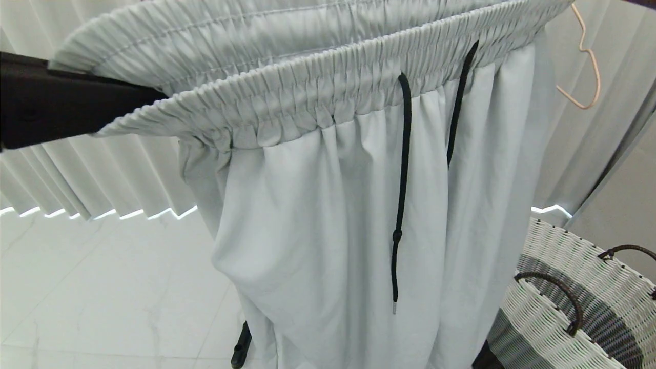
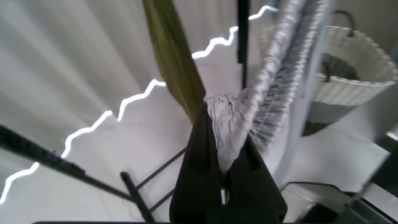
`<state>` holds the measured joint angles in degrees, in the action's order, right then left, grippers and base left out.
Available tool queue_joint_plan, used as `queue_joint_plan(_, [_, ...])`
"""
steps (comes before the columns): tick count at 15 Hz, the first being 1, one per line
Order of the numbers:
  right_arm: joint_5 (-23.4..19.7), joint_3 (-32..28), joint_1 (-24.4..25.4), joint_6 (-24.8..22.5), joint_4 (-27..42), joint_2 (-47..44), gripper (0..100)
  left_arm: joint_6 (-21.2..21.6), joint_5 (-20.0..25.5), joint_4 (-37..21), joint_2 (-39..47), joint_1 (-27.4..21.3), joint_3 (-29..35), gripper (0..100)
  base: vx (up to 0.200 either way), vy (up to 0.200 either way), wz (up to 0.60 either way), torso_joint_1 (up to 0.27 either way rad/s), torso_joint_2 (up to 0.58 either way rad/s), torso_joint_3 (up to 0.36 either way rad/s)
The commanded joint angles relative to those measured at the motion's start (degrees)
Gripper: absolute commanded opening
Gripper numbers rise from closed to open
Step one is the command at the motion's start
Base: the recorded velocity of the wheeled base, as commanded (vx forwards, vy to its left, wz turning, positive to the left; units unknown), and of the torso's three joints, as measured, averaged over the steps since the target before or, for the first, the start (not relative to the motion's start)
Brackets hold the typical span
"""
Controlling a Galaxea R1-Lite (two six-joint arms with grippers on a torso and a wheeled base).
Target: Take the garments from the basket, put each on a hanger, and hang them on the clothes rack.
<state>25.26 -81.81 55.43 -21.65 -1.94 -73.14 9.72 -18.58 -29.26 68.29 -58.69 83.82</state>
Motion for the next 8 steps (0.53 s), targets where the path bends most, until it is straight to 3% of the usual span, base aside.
queue_joint_plan(1, [0.1, -1.1, -0.1, -0.1, -0.2, -3.1, 0, 0.2, -0.1, 0.0, -3.9, -4.2, -1.6, 0, 0.0, 0.0, 0.0, 0.0, 0.0, 0.0])
queue_joint_plan(3, [0.1, -1.1, -0.1, -0.1, -0.2, -3.1, 0, 0.3, -0.3, 0.0, -5.0, -5.9, -2.7, 0, 0.0, 0.0, 0.0, 0.0, 0.0, 0.0])
queue_joint_plan(6, [0.4, -0.7, -0.5, -0.1, 1.4, -1.5, 0, 1.8, -2.0, 0.1, -3.3, -4.3, -1.8, 0, 0.0, 0.0, 0.0, 0.0, 0.0, 0.0])
queue_joint_plan(7, [0.3, -1.2, -2.4, -0.1, 4.8, -0.2, 0, 3.8, -6.7, 0.7, 1.5, -0.6, 2.1, 0, 0.0, 0.0, 0.0, 0.0, 0.0, 0.0])
queue_joint_plan(8, [0.3, -1.4, -2.8, -0.1, 5.9, 0.7, 0, 3.9, -7.9, 1.9, 5.1, 0.1, 6.1, 0, 0.0, 0.0, 0.0, 0.0, 0.0, 0.0])
